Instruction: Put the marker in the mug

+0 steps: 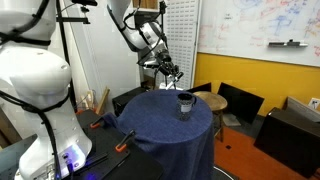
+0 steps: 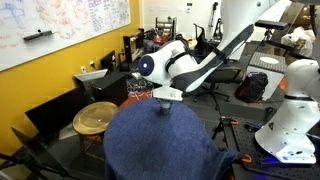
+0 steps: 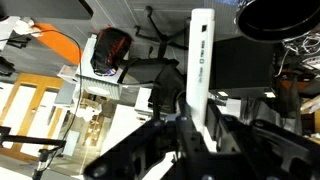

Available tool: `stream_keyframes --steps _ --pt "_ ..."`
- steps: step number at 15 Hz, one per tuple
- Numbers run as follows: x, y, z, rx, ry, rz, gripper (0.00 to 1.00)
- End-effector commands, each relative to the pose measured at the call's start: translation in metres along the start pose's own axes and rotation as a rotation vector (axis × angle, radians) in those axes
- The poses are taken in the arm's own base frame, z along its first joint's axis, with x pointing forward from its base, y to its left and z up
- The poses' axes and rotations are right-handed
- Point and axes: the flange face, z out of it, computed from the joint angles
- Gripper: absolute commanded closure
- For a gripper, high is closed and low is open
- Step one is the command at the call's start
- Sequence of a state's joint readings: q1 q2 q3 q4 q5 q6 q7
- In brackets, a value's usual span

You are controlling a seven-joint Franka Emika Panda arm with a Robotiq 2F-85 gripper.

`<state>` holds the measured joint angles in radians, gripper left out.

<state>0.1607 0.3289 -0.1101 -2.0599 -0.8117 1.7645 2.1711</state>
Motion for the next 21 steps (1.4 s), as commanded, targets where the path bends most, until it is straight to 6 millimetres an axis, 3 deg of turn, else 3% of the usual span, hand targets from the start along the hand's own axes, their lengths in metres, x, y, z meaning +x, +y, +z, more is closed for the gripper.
stream_keyframes --steps 1,4,12,16,21 --pt "0.014 -0.001 0.002 -0.057 0.051 0.075 0.95" --pt "0.021 -0.004 0.004 -0.075 0.088 0.094 0.95" --pt "0.036 -0.036 0.014 0.039 0.273 0.014 0.95" --pt "0.029 -0.052 0.016 0.094 0.352 -0.027 0.95" --pt "0.000 -0.061 0.011 0.145 0.383 -0.076 0.95"
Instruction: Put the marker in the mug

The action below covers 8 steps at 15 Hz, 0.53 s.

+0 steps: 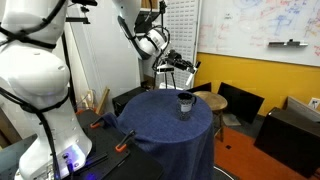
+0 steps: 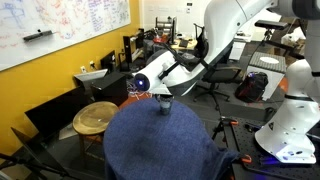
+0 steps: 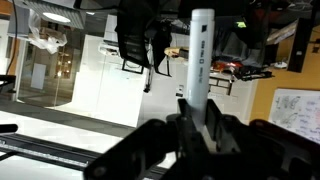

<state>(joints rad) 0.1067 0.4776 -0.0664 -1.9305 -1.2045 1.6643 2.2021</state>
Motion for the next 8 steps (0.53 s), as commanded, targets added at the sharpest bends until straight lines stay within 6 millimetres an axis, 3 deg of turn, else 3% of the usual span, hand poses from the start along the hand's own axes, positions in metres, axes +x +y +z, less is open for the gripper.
stream_keyframes --steps 1,8 --pt "-0.014 -0.009 -0.010 0.027 0.008 -0.041 0.95" --pt "-0.042 -0.001 -0.011 0.005 -0.002 -0.075 0.95"
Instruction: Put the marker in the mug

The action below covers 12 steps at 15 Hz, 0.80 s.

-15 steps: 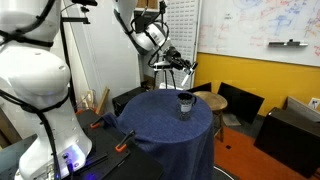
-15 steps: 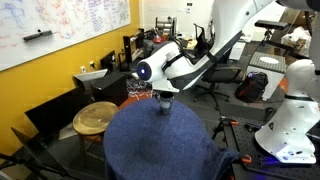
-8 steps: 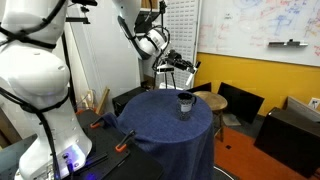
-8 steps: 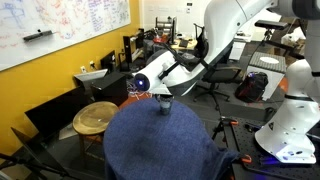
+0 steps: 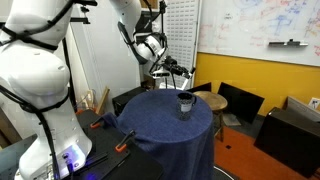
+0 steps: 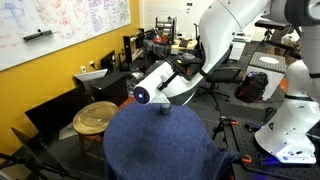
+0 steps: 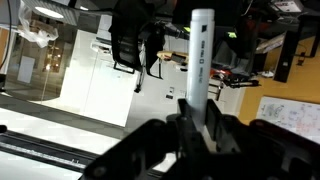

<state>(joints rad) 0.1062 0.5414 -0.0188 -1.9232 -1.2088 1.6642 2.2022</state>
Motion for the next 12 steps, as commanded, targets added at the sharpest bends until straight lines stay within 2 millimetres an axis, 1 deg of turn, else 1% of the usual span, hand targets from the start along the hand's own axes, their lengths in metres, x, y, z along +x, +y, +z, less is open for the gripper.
stream_keyframes --steps 1,9,10,11,12 --pt "-0.002 0.002 0.004 -0.023 -0.005 -0.006 0.95" --pt "-0.011 -0.002 0.012 -0.042 -0.007 -0.025 0.95" --pt "-0.013 -0.002 0.012 -0.041 -0.005 -0.025 0.54" --pt "-0.014 -0.002 0.012 -0.041 -0.004 -0.027 0.53" --pt "-0.015 -0.002 0.012 -0.040 -0.004 -0.030 0.47"
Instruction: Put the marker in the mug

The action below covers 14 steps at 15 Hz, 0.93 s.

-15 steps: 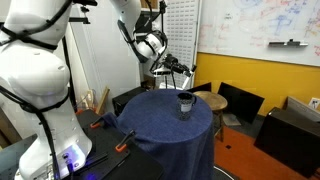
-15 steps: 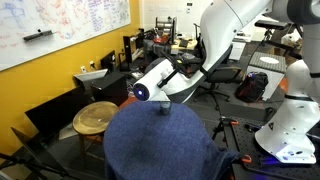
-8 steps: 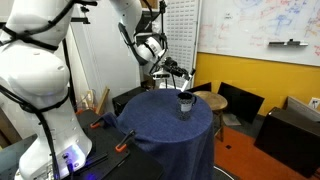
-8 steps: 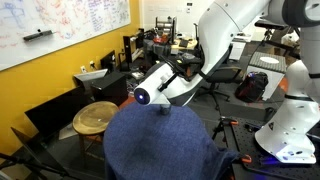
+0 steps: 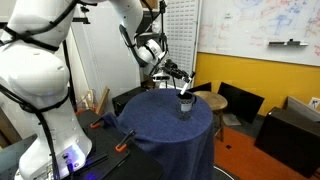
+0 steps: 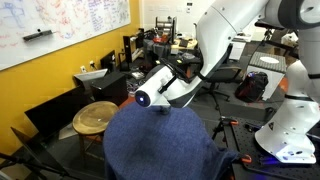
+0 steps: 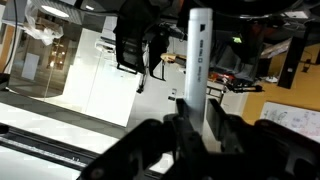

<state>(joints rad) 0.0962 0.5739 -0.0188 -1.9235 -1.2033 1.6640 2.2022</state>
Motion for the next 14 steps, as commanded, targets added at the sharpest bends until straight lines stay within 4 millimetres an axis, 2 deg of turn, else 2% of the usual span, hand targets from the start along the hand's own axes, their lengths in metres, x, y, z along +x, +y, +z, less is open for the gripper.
stream_keyframes --steps 1,6,14 --pt "0.0011 -0.0021 -0.0002 -0.016 -0.001 -0.003 0.38" --pt "-0.0010 -0.0023 -0.0005 -0.016 -0.002 -0.007 0.01" --pt "0.0001 -0.0014 -0.0025 -0.011 -0.003 -0.003 0.00"
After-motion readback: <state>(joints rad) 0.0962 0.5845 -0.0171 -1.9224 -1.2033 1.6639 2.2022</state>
